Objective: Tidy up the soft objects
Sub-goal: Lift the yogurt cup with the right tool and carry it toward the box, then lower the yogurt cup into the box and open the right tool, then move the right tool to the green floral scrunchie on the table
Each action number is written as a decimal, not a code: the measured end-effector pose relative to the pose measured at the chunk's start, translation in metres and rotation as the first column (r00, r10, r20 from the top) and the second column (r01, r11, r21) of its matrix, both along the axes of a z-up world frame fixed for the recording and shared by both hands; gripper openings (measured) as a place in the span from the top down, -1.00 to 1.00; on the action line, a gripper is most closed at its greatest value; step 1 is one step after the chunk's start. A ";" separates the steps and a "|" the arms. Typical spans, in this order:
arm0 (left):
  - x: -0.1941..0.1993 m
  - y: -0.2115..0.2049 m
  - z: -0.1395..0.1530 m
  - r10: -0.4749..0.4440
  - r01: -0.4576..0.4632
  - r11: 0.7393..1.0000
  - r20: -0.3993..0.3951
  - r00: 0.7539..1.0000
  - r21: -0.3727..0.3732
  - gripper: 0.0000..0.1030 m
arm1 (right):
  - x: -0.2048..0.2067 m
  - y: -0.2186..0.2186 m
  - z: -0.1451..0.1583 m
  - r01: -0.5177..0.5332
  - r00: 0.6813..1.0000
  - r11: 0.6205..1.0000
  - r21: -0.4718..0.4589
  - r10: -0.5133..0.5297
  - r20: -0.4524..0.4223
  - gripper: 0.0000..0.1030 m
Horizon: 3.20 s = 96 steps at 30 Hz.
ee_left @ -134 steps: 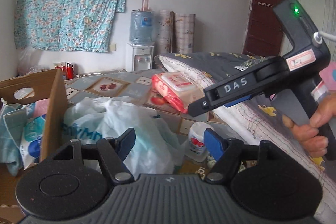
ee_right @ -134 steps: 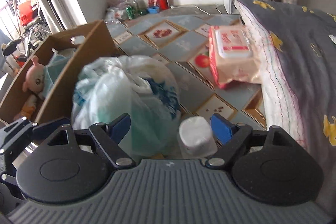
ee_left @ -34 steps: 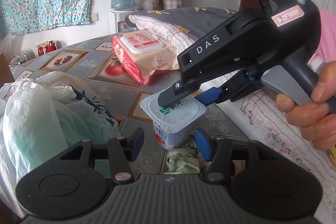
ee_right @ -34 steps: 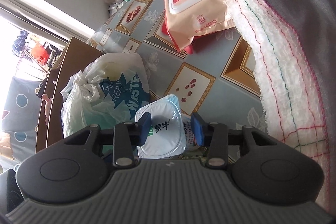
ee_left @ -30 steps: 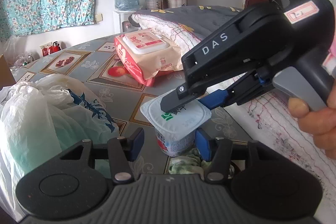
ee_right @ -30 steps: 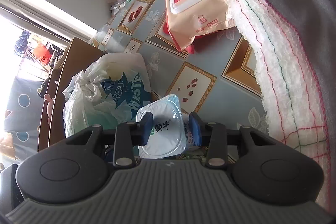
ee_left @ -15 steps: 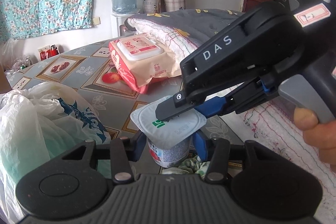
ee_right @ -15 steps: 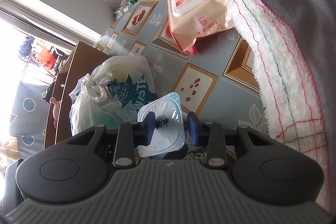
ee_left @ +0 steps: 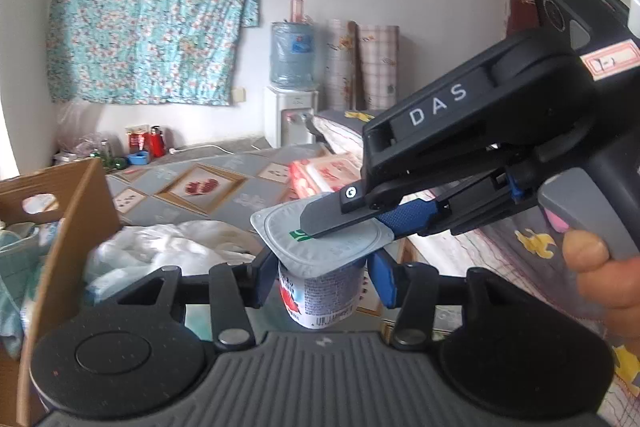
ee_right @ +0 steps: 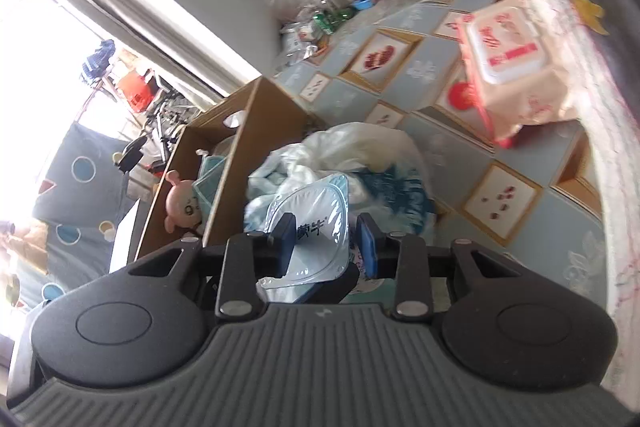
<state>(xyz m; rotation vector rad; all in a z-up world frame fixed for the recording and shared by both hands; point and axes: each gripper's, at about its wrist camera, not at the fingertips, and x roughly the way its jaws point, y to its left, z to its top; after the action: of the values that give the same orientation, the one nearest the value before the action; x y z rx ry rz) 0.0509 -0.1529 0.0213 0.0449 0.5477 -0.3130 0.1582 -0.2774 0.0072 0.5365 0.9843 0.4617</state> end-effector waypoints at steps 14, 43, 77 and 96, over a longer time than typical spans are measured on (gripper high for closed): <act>-0.004 0.202 0.045 0.381 -0.379 0.925 -0.044 0.924 0.033 0.02 | 0.074 0.252 0.014 -0.374 0.926 0.921 0.108 0.377 -0.009 0.37; 0.051 0.353 -0.035 0.441 -0.538 0.842 -0.538 0.719 -0.028 -0.51 | 0.136 0.412 -0.099 -0.501 0.836 0.864 0.051 0.498 -0.229 0.34; -0.025 0.156 0.032 0.111 -0.116 0.992 -0.105 0.988 -0.041 -0.76 | -0.014 0.065 0.025 -0.044 0.996 0.966 -0.255 0.061 0.059 -0.26; -0.032 0.029 -0.077 -0.139 0.103 0.988 -0.346 0.928 -0.119 -0.22 | -0.052 -0.013 -0.094 -0.033 0.990 0.861 -0.508 -0.041 -0.133 -0.28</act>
<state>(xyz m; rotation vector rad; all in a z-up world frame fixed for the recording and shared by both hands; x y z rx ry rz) 0.0191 -0.1242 -0.0557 -0.0756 0.8885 -0.4734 0.1059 -0.2906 -0.0869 0.0890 1.1885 0.1425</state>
